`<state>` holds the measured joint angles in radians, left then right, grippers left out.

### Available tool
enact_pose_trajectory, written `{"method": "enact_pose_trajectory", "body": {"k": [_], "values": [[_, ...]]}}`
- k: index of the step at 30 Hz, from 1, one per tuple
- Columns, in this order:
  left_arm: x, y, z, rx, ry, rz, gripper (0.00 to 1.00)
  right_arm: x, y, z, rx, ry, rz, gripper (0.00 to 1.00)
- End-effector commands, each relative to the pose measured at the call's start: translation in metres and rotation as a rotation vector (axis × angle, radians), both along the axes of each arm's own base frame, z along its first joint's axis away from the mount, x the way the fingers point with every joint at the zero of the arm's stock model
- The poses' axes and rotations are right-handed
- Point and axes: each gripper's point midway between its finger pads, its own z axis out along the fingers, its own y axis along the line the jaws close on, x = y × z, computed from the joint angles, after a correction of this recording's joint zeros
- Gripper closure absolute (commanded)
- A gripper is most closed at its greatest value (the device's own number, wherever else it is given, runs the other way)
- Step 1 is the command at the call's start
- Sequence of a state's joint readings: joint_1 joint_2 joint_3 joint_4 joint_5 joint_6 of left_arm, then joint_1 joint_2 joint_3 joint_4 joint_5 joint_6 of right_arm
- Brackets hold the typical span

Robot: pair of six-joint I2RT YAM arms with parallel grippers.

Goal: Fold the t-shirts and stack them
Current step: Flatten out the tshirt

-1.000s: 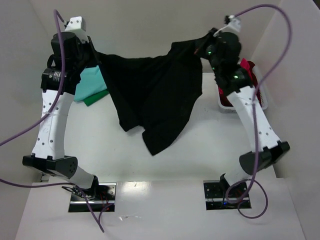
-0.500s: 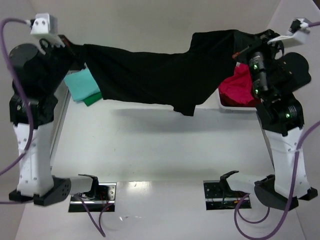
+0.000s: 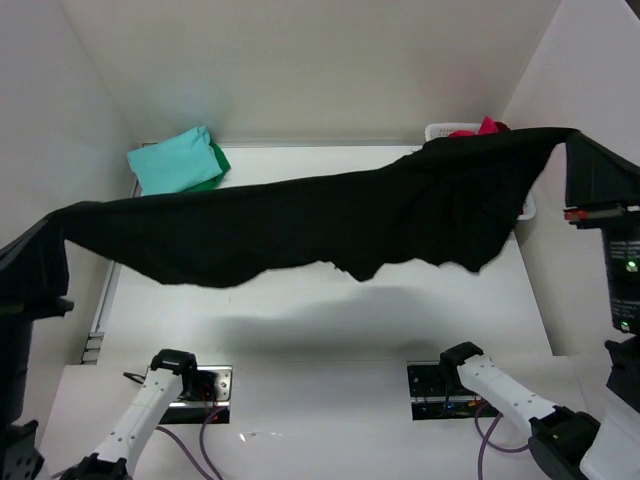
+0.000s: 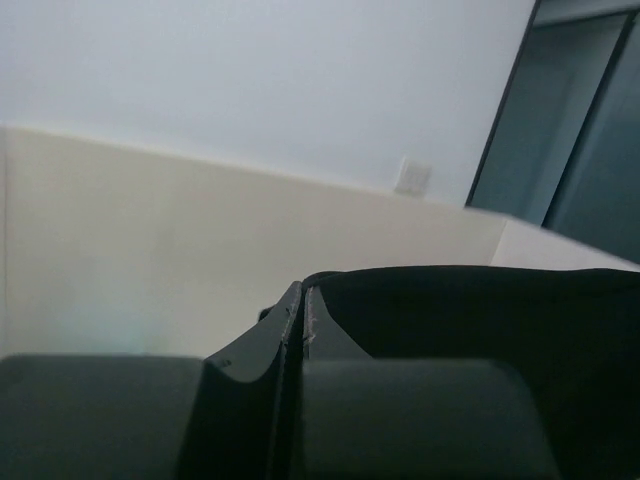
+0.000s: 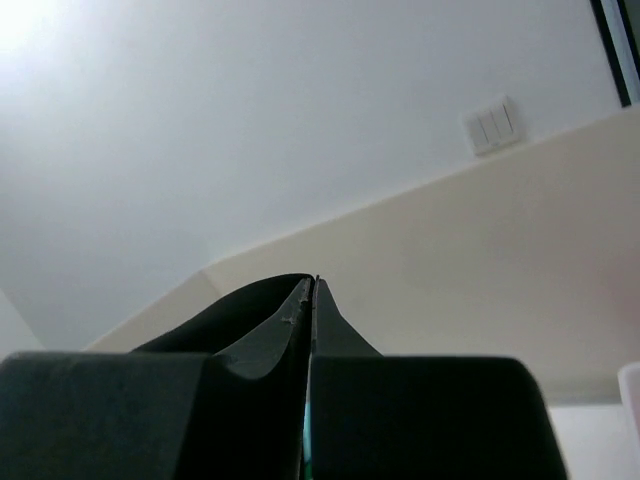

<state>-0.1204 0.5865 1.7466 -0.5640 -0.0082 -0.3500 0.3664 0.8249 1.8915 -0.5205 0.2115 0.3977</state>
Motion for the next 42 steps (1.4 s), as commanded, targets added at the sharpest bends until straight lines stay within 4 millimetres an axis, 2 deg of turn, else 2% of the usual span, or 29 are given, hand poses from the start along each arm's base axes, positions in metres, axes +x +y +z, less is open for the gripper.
{"method": "enact_pose_trajectory", "body": {"k": [1,3,4,5,6,7,8,9,10,11,12,13,14,15,16,17,19,21,22,24,25,26,27,28,29,30,32,37,42], "values": [[0.045,0.01,-0.012,-0.096,0.055,0.062,1.0,0.051,0.008,-0.02,-0.072,0.117,-0.067,1.0],[0.077,0.008,-0.028,-0.101,0.13,0.071,1.0,0.081,0.016,-0.034,-0.089,0.184,-0.087,1.0],[0.109,0.006,-0.044,-0.104,0.209,0.082,1.0,0.099,0.023,-0.047,-0.108,0.227,-0.087,1.0],[0.137,0.005,-0.064,-0.095,0.291,0.096,1.0,0.132,0.033,-0.07,-0.137,0.304,-0.096,1.0],[0.151,0.008,-0.076,-0.099,0.331,0.126,1.0,0.161,0.043,-0.093,-0.166,0.377,-0.104,1.0],[0.164,0.01,-0.088,-0.099,0.371,0.148,1.0,0.175,0.049,-0.107,-0.172,0.412,-0.101,1.0],[0.186,0.012,-0.107,-0.095,0.435,0.178,1.0,0.194,0.056,-0.133,-0.195,0.463,-0.101,1.0],[0.199,0.015,-0.121,-0.093,0.478,0.202,1.0,0.206,0.064,-0.149,-0.199,0.491,-0.084,1.0],[0.22,0.015,-0.15,-0.08,0.554,0.223,1.0,0.22,0.072,-0.17,-0.205,0.53,-0.068,1.0],[0.224,0.014,-0.159,-0.078,0.567,0.224,1.0,0.23,0.076,-0.186,-0.215,0.556,-0.068,1.0],[0.242,0.014,-0.193,-0.071,0.643,0.239,1.0,0.241,0.081,-0.213,-0.224,0.602,-0.066,1.0],[0.249,0.012,-0.193,-0.07,0.64,0.23,1.0,0.248,0.083,-0.228,-0.235,0.629,-0.066,1.0],[0.271,0.007,-0.233,-0.056,0.695,0.224,1.0,0.263,0.091,-0.261,-0.25,0.689,-0.053,1.0],[0.276,0.005,-0.231,-0.058,0.68,0.214,1.0,0.267,0.093,-0.274,-0.247,0.708,-0.052,1.0],[0.277,0.005,-0.247,-0.05,0.714,0.216,1.0,0.269,0.094,-0.282,-0.249,0.714,-0.052,1.0],[0.288,0.001,-0.273,-0.04,0.751,0.205,1.0,0.275,0.097,-0.302,-0.232,0.735,-0.048,1.0],[0.301,0.0,-0.295,-0.027,0.767,0.208,0.99,0.283,0.1,-0.327,-0.208,0.768,-0.054,1.0],[0.32,-0.002,-0.346,0.005,0.873,0.216,0.97,0.292,0.103,-0.358,-0.191,0.802,-0.063,1.0],[0.321,0.0,-0.344,0.003,0.864,0.225,0.97,0.296,0.104,-0.373,-0.191,0.829,-0.063,1.0],[0.343,0.003,-0.389,0.04,0.975,0.265,1.0,0.314,0.112,-0.42,-0.218,0.926,-0.069,1.0],[0.35,0.004,-0.396,0.044,0.994,0.279,1.0,0.32,0.114,-0.43,-0.226,0.946,-0.071,1.0],[0.359,0.005,-0.42,0.06,1.057,0.295,1.0,0.324,0.116,-0.44,-0.235,0.966,-0.072,1.0],[0.37,0.006,-0.415,0.045,1.047,0.311,1.0,0.331,0.12,-0.442,-0.232,0.96,-0.062,1.0],[0.377,0.007,-0.421,0.048,1.059,0.321,1.0,0.335,0.122,-0.448,-0.237,0.971,-0.063,1.0],[0.383,0.011,-0.426,0.035,1.072,0.325,1.0,0.341,0.124,-0.465,-0.246,0.994,-0.065,1.0],[0.394,0.007,-0.436,0.025,1.087,0.315,1.0,0.35,0.127,-0.459,-0.235,0.966,-0.062,1.0],[0.409,0.008,-0.455,-0.005,1.11,0.288,1.0,0.365,0.133,-0.473,-0.243,0.985,-0.064,1.0],[0.437,0.019,-0.48,-0.05,1.15,0.279,1.0,0.398,0.129,-0.49,-0.247,1.008,-0.091,1.0],[0.468,0.044,-0.473,-0.052,1.126,0.308,1.0,0.43,0.123,-0.486,-0.214,0.994,-0.116,1.0]]}}
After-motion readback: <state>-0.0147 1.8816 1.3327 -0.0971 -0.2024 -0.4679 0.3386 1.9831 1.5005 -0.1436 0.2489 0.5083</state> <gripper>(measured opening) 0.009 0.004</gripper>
